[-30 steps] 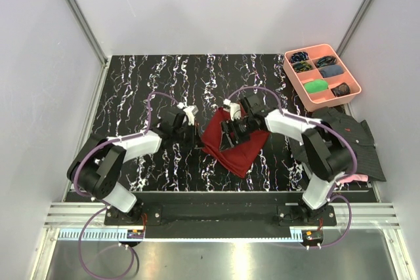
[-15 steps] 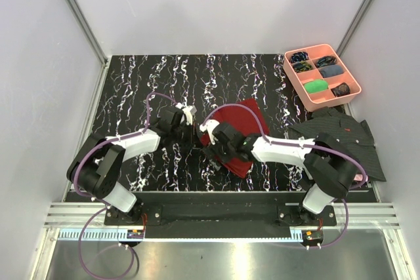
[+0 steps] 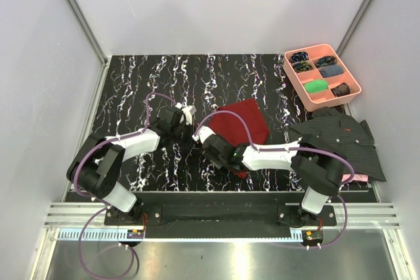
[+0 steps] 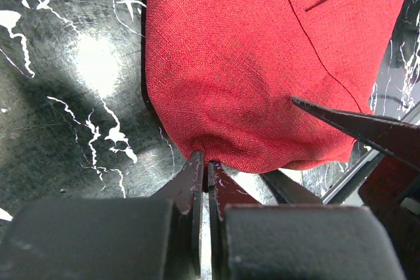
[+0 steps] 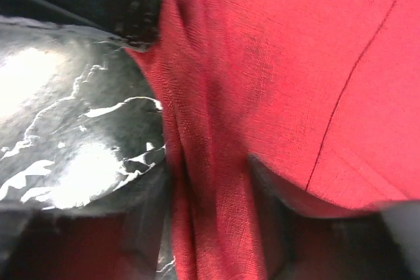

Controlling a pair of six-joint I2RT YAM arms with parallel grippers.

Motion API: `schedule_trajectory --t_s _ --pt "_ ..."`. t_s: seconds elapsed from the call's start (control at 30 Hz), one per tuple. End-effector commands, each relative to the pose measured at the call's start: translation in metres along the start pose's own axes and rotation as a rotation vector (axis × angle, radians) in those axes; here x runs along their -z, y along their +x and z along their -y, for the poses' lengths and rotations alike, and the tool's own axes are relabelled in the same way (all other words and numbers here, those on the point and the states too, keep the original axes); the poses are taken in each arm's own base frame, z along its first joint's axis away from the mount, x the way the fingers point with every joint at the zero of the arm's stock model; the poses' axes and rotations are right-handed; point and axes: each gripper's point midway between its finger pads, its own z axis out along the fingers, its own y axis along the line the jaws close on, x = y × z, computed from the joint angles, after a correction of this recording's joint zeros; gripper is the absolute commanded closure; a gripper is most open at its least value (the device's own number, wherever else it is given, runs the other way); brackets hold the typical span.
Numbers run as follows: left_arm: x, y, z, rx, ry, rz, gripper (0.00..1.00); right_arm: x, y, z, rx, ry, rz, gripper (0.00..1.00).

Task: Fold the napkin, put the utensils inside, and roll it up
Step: Roll the napkin at the center of the board.

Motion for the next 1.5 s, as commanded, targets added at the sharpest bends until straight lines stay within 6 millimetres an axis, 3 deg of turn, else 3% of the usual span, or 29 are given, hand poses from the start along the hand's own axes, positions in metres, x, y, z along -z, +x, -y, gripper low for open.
schedule_trajectory --t_s 0.0,0.07,0.13,0.23,0.3,0.5,0.57,0.67,1.1,1.47 --pt "0.002 -0.012 0.011 -0.021 0.044 0.014 1.00 -0.005 0.009 0.013 0.021 0.100 -0.011 0.62" --pt "0.002 -0.013 0.012 -0.020 0.048 0.018 1.00 -0.007 0.015 0.005 0.025 0.051 -0.028 0.79" --pt "0.003 -0.015 0.013 -0.020 0.054 0.023 1.00 -0.005 0.018 -0.006 0.026 -0.008 -0.033 0.88" --pt "0.009 -0.021 0.011 -0.012 0.046 0.054 0.85 0.002 0.018 -0.018 0.022 -0.095 -0.037 1.00" --pt "0.014 -0.023 0.005 -0.004 0.026 0.079 0.70 0.007 0.015 -0.024 -0.012 -0.135 -0.035 1.00" --pt "0.037 -0.032 -0.006 -0.034 -0.027 0.173 0.43 0.015 0.010 -0.037 -0.091 -0.318 -0.105 1.00" --pt "0.044 -0.035 -0.003 -0.054 -0.024 0.203 0.39 0.020 0.004 -0.045 -0.125 -0.401 -0.109 1.00" --pt "0.050 -0.028 -0.003 -0.070 -0.013 0.229 0.31 0.022 -0.004 -0.040 -0.198 -0.492 -0.108 1.00" --pt "0.052 -0.023 0.012 -0.168 0.047 0.270 0.25 0.017 -0.006 -0.037 -0.484 -0.894 -0.211 1.00" --pt "0.044 0.006 0.034 -0.189 0.149 0.168 0.31 -0.006 0.013 -0.022 -0.597 -0.946 -0.272 1.00"
